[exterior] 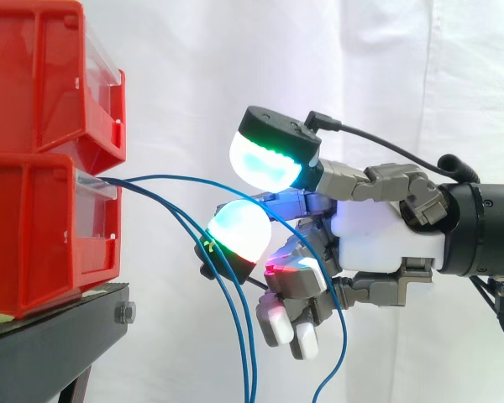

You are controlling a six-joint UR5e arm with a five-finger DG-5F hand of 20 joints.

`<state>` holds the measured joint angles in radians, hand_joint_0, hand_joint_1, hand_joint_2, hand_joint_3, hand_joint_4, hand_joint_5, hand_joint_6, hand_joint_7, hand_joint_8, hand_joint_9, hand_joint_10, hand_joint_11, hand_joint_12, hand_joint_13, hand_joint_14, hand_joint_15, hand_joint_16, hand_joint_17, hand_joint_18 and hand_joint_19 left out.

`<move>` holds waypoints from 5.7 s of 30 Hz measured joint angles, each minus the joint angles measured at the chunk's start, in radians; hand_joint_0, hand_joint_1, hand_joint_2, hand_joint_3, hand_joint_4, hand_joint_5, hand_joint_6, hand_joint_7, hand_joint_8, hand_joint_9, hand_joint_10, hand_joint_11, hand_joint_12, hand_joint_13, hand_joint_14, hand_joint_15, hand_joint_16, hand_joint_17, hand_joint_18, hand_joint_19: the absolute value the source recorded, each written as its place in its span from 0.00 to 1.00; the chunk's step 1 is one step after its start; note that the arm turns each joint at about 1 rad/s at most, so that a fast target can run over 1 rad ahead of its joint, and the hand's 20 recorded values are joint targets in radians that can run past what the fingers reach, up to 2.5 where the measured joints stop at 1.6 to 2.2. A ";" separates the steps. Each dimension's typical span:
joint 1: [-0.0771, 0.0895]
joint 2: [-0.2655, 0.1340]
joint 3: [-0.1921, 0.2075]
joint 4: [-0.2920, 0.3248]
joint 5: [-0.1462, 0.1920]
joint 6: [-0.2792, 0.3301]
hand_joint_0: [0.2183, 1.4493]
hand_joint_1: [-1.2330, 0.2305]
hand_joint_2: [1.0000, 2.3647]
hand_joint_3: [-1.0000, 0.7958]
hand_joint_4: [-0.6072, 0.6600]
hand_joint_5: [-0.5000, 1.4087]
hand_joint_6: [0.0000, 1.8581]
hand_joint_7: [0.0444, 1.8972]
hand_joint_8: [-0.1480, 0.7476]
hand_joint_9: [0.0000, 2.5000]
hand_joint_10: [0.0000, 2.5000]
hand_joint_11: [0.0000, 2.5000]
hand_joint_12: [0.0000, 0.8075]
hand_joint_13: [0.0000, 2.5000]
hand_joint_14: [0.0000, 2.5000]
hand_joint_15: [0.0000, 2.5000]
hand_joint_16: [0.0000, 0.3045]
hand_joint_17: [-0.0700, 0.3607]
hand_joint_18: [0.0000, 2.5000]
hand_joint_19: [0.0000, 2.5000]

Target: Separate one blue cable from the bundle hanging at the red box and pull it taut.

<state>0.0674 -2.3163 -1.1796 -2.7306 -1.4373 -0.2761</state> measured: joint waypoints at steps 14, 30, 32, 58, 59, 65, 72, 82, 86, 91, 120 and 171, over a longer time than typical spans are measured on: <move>0.001 0.000 0.000 0.002 -0.001 0.000 0.25 0.42 0.00 0.31 0.59 0.19 0.46 0.58 0.58 0.50 0.01 0.56 0.47 0.44 0.01 0.28 0.15 0.40 0.43 0.24; -0.009 0.000 0.000 0.006 -0.003 0.029 0.24 0.57 0.00 0.28 0.59 0.19 0.44 0.55 0.58 0.53 0.00 0.61 0.49 0.51 0.01 0.42 0.16 0.42 0.45 0.27; -0.012 0.000 0.000 0.005 -0.003 0.038 0.25 0.56 0.00 0.28 0.59 0.19 0.44 0.56 0.57 0.54 0.00 0.62 0.48 0.52 0.01 0.44 0.16 0.42 0.45 0.27; -0.008 -0.027 -0.001 0.017 0.055 0.043 0.28 0.52 0.00 0.28 0.59 0.19 0.43 0.56 0.54 0.46 0.41 0.61 0.44 0.50 0.46 0.57 0.15 0.41 0.46 0.33; -0.009 -0.029 -0.001 0.017 0.058 0.044 0.28 0.52 0.00 0.28 0.59 0.19 0.43 0.56 0.54 0.46 0.42 0.60 0.44 0.50 0.47 0.57 0.15 0.41 0.46 0.34; -0.007 -0.037 -0.001 0.020 0.060 0.045 0.27 0.51 0.00 0.28 0.60 0.19 0.44 0.55 0.54 0.44 0.47 0.58 0.45 0.50 0.48 0.56 0.16 0.41 0.47 0.34; -0.005 -0.037 -0.001 0.017 0.040 0.046 0.25 0.50 0.00 0.28 0.61 0.19 0.44 0.54 0.56 0.43 0.51 0.55 0.46 0.50 0.52 0.53 0.16 0.42 0.47 0.34; -0.003 -0.010 -0.001 0.014 0.003 -0.032 0.20 0.50 0.00 0.28 0.62 0.18 0.45 0.52 0.59 0.40 0.64 0.51 0.50 0.49 0.65 0.49 0.18 0.45 0.50 0.35; -0.003 0.000 0.000 0.014 0.003 -0.058 0.22 0.49 0.00 0.28 0.62 0.18 0.45 0.52 0.58 0.40 0.67 0.51 0.49 0.49 0.67 0.49 0.17 0.44 0.50 0.36; 0.000 0.014 0.000 0.012 0.005 -0.064 0.28 0.45 0.00 0.29 0.61 0.18 0.45 0.54 0.54 0.40 0.65 0.53 0.45 0.48 0.65 0.51 0.15 0.41 0.49 0.37; 0.001 0.034 -0.001 -0.011 0.094 -0.017 0.32 0.44 0.00 0.49 0.64 0.19 0.44 0.49 0.61 0.40 0.69 0.47 0.53 0.51 0.69 0.46 0.20 0.47 0.54 0.35; 0.021 0.034 -0.002 -0.013 0.132 0.031 0.30 0.36 0.01 0.34 0.58 0.17 0.48 0.52 0.54 0.39 0.62 0.53 0.45 0.49 0.60 0.54 0.15 0.40 0.49 0.40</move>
<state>0.0881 -2.2818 -1.1815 -2.7436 -1.3054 -0.2455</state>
